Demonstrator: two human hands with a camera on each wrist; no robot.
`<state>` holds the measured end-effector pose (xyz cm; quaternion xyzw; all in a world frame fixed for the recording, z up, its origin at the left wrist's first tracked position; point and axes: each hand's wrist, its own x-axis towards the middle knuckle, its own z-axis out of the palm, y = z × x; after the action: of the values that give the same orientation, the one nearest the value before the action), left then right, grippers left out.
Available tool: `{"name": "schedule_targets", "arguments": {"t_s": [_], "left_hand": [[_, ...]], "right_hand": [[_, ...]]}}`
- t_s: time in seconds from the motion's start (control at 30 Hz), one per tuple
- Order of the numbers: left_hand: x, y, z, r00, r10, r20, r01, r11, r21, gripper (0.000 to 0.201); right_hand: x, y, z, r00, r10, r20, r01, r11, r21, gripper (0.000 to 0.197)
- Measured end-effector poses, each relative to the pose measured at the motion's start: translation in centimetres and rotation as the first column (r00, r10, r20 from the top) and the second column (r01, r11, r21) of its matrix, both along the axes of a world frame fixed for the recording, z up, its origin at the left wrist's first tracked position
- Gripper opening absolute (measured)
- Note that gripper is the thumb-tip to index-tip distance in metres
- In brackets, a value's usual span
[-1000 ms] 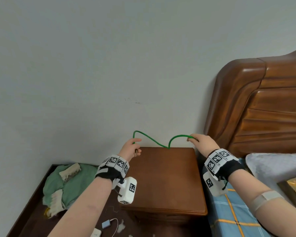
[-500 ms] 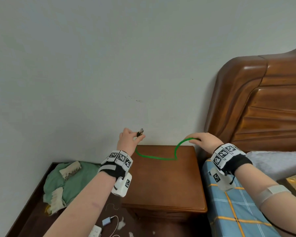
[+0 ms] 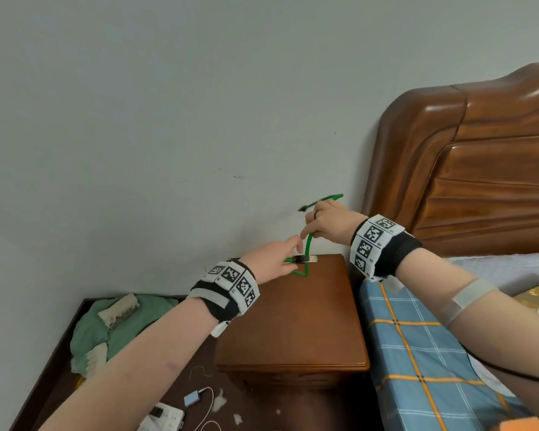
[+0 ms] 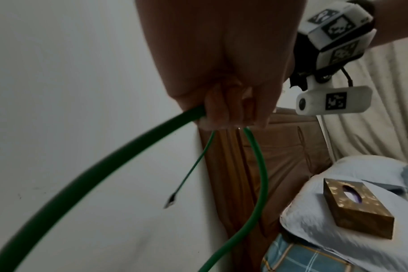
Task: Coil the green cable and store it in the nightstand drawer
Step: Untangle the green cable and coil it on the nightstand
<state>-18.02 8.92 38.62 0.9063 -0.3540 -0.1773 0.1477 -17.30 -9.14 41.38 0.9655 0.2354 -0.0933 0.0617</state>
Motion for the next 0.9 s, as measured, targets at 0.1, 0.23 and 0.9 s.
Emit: {"name": "schedule_targets", "arguments": {"t_s": [0.1, 0.23, 0.9], "left_hand": [[-0.2, -0.2, 0.5, 0.993, -0.076, 0.093, 0.071, 0.996, 0.058, 0.037], [0.4, -0.1, 0.4, 0.988, -0.127, 0.084, 0.12, 0.989, 0.085, 0.046], [2.9, -2.3, -0.3, 0.94, 0.341, -0.012, -0.335, 0.914, -0.23, 0.031]], "right_hand": [[0.0, 0.5, -0.1, 1.0, -0.004, 0.004, 0.004, 1.0, 0.023, 0.034], [0.1, 0.9, -0.7, 0.996, -0.063, -0.067, 0.069, 0.994, 0.09, 0.033], [-4.0, -3.0, -5.4, 0.83, -0.31, -0.464, 0.555, 0.375, 0.743, 0.04]]}}
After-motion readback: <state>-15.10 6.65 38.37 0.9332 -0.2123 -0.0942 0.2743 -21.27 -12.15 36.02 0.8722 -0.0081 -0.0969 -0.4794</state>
